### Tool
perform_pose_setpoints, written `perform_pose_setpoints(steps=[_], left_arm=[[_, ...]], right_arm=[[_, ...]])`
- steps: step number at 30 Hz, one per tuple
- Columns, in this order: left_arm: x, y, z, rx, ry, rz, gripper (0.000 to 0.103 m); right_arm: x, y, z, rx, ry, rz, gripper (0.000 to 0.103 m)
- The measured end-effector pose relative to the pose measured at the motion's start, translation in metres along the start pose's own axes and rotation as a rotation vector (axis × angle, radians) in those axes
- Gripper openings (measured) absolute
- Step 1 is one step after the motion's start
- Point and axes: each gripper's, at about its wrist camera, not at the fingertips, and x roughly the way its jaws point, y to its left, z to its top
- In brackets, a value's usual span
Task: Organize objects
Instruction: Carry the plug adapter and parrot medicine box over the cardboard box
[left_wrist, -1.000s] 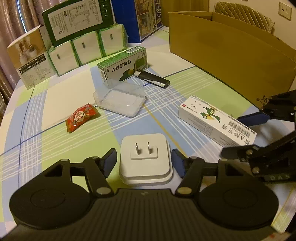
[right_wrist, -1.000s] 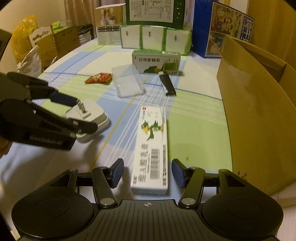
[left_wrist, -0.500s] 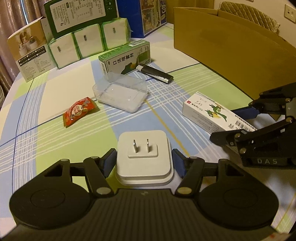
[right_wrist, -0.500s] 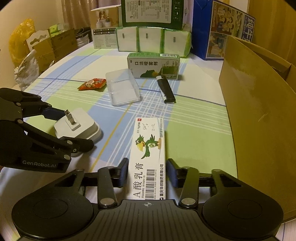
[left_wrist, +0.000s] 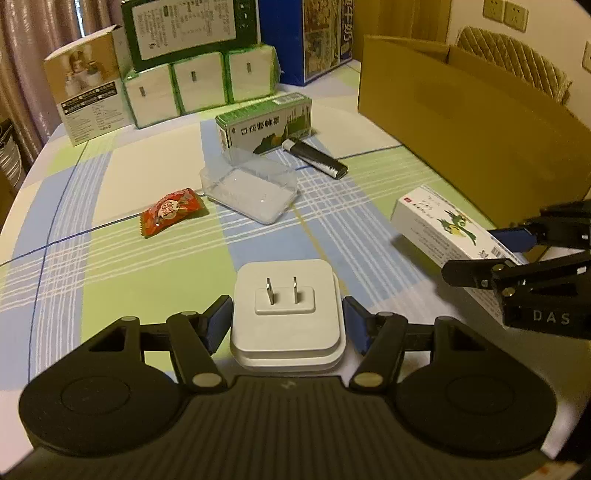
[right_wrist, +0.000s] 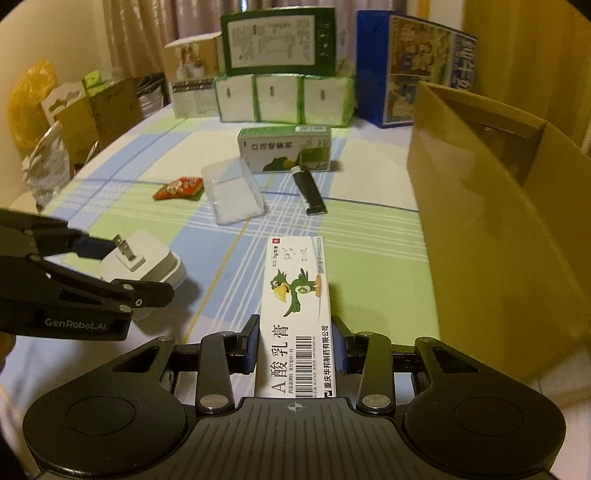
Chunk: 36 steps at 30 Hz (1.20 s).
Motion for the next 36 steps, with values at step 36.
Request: perform_pose_setpoints(steps=[36], left_arm=[[-0.154, -0.154, 0.043, -0.020, -0.192, -0.108, 0.060]], right_arm=[[-0.231, -0.098, -0.030, 0.194, -0.218, -0.184, 0.035]])
